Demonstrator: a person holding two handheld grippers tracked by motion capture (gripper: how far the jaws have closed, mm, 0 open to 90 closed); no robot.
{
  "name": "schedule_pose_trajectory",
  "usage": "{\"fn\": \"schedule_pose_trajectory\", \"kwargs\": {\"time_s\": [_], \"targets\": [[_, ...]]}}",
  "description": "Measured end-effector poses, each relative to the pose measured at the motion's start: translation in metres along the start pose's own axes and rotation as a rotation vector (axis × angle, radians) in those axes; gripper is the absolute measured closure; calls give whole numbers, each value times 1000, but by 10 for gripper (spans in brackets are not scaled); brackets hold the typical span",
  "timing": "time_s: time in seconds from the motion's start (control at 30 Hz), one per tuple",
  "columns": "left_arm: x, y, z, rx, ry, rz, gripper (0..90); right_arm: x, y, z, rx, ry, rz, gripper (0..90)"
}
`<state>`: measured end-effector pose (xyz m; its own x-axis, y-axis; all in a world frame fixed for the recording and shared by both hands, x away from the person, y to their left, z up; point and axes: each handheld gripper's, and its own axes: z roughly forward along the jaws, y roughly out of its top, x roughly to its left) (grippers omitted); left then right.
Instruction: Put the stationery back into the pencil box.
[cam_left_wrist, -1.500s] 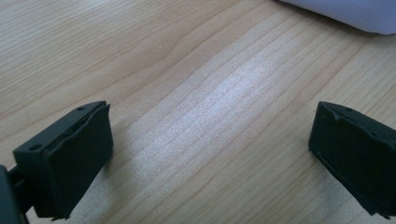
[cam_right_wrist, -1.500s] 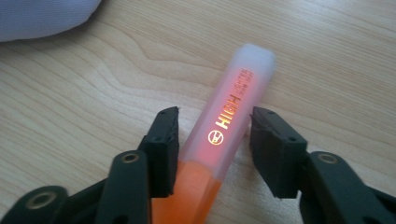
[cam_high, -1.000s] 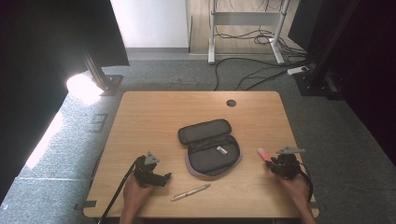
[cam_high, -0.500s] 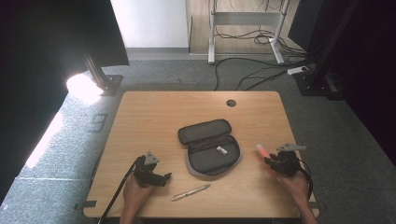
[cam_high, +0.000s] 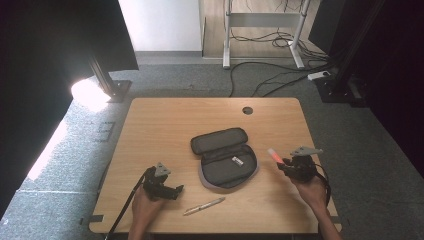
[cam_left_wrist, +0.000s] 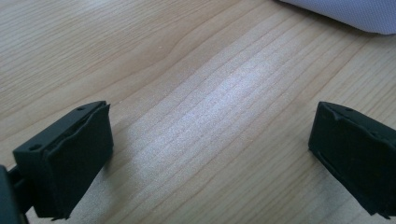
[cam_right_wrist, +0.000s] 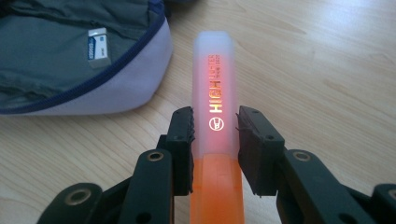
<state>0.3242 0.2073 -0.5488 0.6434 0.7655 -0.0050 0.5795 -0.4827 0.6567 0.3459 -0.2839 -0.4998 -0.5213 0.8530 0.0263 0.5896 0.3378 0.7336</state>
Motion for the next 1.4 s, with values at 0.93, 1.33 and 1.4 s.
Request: {"fn": "schedule_pose_trajectory", "kwargs": {"time_s": [0.93, 1.33, 1.4], "targets": [[0, 0, 0, 0, -1, -1, 0, 29, 41, 14, -5, 63, -94, 656], [0, 0, 0, 2, 0, 2, 0, 51, 54, 27, 1, 101, -148, 656], [0, 0, 0, 1, -1, 1, 0, 55, 55, 29, 5, 108, -155, 656]]}}
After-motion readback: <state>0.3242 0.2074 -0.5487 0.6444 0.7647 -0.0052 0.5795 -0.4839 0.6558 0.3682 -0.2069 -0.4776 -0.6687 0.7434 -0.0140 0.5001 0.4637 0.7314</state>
